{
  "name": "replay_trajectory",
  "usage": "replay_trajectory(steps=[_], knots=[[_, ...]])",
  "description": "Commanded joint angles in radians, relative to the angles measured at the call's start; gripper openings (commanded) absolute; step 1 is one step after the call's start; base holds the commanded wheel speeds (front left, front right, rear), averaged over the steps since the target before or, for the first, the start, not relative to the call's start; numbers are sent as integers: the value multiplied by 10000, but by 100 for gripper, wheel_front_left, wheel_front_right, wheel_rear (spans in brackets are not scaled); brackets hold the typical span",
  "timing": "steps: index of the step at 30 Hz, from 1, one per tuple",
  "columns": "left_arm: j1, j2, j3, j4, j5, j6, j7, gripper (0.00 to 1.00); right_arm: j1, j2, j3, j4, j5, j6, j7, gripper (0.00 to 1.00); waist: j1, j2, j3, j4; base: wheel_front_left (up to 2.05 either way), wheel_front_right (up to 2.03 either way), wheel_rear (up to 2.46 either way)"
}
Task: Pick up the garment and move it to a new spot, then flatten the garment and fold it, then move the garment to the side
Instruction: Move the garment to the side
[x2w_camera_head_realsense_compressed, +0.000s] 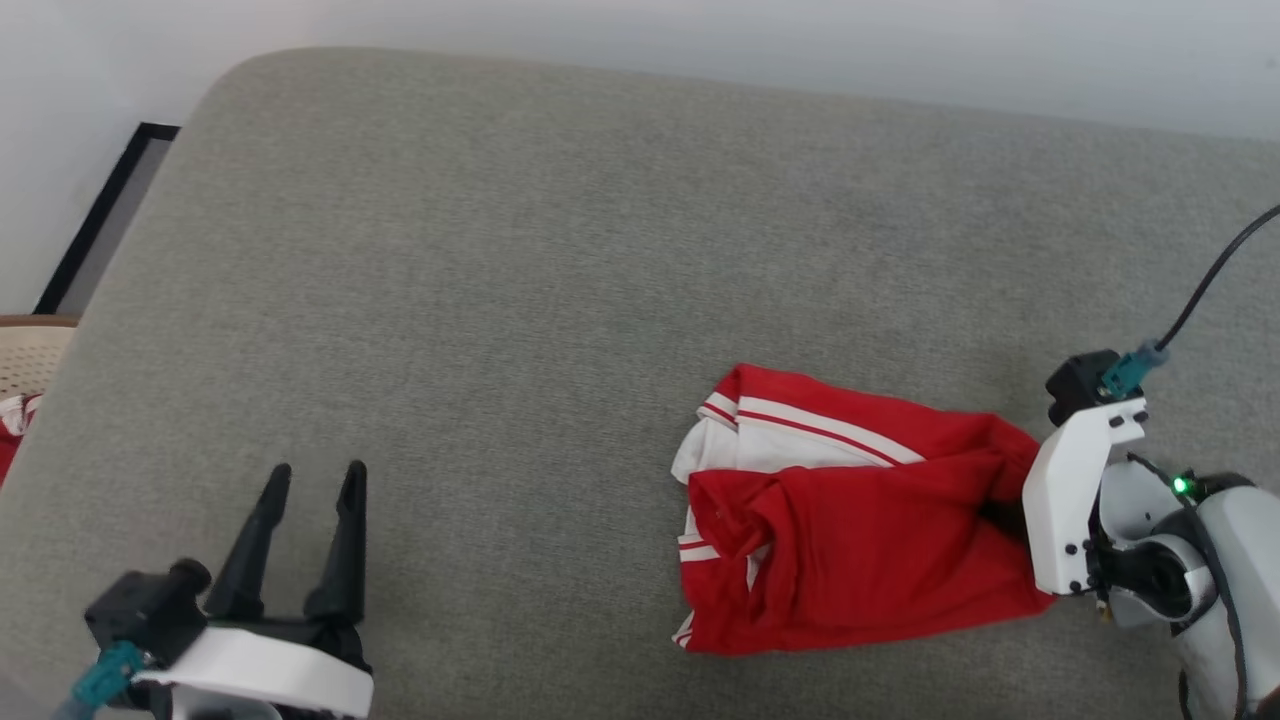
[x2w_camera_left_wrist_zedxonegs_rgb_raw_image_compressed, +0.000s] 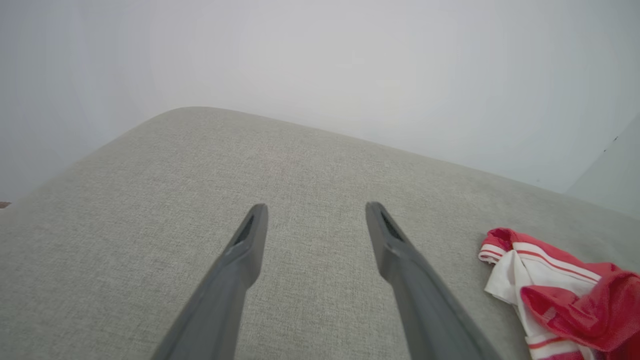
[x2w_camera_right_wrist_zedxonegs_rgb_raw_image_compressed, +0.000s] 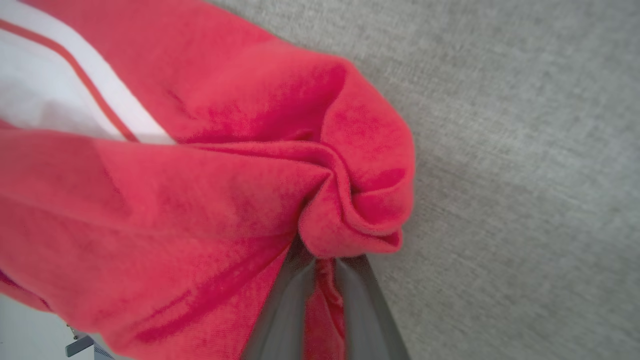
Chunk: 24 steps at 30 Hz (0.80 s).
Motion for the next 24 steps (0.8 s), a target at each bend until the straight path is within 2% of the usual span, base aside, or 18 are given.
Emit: replay_trajectory(steps=[1, 6, 13, 24], knots=[[-175, 85, 17, 17, -111, -30, -47, 100, 156, 222, 205, 155, -38, -3, 40, 0, 0, -1, 52, -74, 0, 0, 0], [-618, 276, -26, 62, -370, -30, -47, 100, -422, 12, -294, -551, -49, -6, 281, 0, 0, -1, 234, -441, 0, 0, 0], [-1507, 560, -358, -69, -205, -30, -47, 100, -997, -449, -813, -1434, -331, -4, 461, 0, 0, -1, 670, -1109, 0, 0, 0], [-2785, 833, -1189, -231, 168, -30, -49, 100, -2044, -1224, -1487, -1632, -1006, -4, -216, 0, 0, -1, 1317, -2380, 0, 0, 0]])
